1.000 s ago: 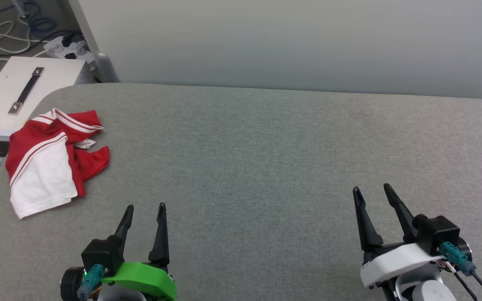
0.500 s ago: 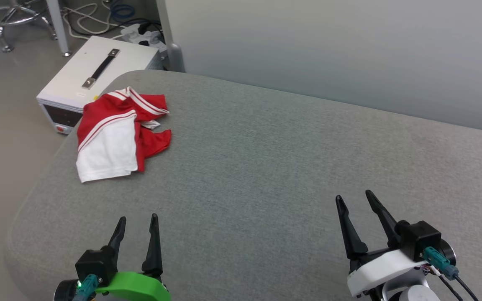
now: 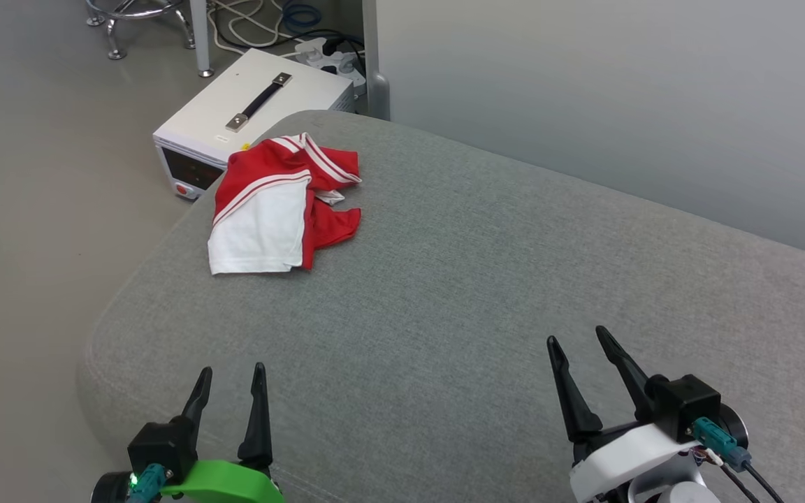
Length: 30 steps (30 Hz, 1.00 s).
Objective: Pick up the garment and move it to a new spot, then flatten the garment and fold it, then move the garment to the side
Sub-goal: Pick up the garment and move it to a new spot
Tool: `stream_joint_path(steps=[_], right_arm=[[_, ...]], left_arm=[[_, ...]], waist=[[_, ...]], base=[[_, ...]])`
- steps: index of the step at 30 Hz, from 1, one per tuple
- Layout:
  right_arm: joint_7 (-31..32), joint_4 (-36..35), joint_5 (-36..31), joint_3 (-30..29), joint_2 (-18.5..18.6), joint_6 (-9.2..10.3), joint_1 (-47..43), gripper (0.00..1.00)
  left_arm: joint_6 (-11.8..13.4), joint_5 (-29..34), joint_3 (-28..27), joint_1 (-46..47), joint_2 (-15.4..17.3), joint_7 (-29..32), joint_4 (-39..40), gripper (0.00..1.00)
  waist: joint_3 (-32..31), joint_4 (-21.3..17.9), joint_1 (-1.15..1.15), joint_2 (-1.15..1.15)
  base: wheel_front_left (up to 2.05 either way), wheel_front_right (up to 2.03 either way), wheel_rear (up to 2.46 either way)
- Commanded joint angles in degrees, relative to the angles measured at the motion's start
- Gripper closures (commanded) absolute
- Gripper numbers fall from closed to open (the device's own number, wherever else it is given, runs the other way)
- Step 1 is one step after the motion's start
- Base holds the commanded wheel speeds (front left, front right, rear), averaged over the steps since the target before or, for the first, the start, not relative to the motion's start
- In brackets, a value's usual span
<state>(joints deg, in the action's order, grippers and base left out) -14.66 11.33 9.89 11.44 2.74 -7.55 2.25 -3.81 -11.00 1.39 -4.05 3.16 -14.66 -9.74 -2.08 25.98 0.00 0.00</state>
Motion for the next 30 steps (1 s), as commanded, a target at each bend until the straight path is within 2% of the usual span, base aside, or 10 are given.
stream_joint_path(steps=[1, 7, 15, 20, 22, 26, 30], right_arm=[[-0.3, 0.3, 0.6, 0.1, 0.1, 0.06, -0.7, 0.00], [-0.3, 0.2, 0.4, -0.1, 0.1, 0.06, -0.6, 0.00], [-0.3, 0.5, 0.2, 0.4, 0.1, 0.06, -0.2, 0.00], [-0.3, -0.2, -0.8, -0.4, 0.1, 0.06, 0.7, 0.00], [-0.3, -0.5, -1.8, -0.6, 0.1, 0.06, 1.3, 0.00], [-0.3, -1.2, -5.0, -0.7, 0.1, 0.06, 2.9, 0.00], [-0.3, -2.7, -8.0, -2.3, 0.1, 0.06, 4.6, 0.00]], left_arm=[[-0.3, 0.5, 0.0, -0.8, -0.3, -0.3, 0.3, 0.00], [0.1, 0.4, 0.0, -0.9, -0.3, -0.3, 1.5, 0.00], [0.4, -0.2, -1.4, -0.8, -0.3, -0.3, 2.3, 0.00], [-0.3, -1.9, -2.5, 0.3, -0.3, -0.3, 1.5, 0.00], [-1.3, -2.1, -2.6, 1.6, -0.3, -0.3, 1.1, 0.00], [-3.0, -2.7, -3.1, 6.1, 1.7, -0.3, -1.4, 0.00], [-3.5, -5.7, -2.5, 13.5, 5.1, 0.3, -5.5, 0.00]], waist=[[-0.2, 1.1, 0.00, 0.00], [0.3, 2.4, 0.00, 0.00], [0.9, 2.0, 0.00, 0.00], [3.4, 0.7, 0.00, 0.00], [4.9, -0.1, 0.00, 0.00], [9.6, -1.8, 0.00, 0.00], [14.5, -3.2, 0.00, 0.00]], base=[[0.00, 0.00, 0.00], [0.00, 0.00, 0.00], [0.00, 0.00, 0.00], [0.00, 0.00, 0.00], [0.00, 0.00, 0.00], [0.00, 0.00, 0.00], [0.00, 0.00, 0.00]])
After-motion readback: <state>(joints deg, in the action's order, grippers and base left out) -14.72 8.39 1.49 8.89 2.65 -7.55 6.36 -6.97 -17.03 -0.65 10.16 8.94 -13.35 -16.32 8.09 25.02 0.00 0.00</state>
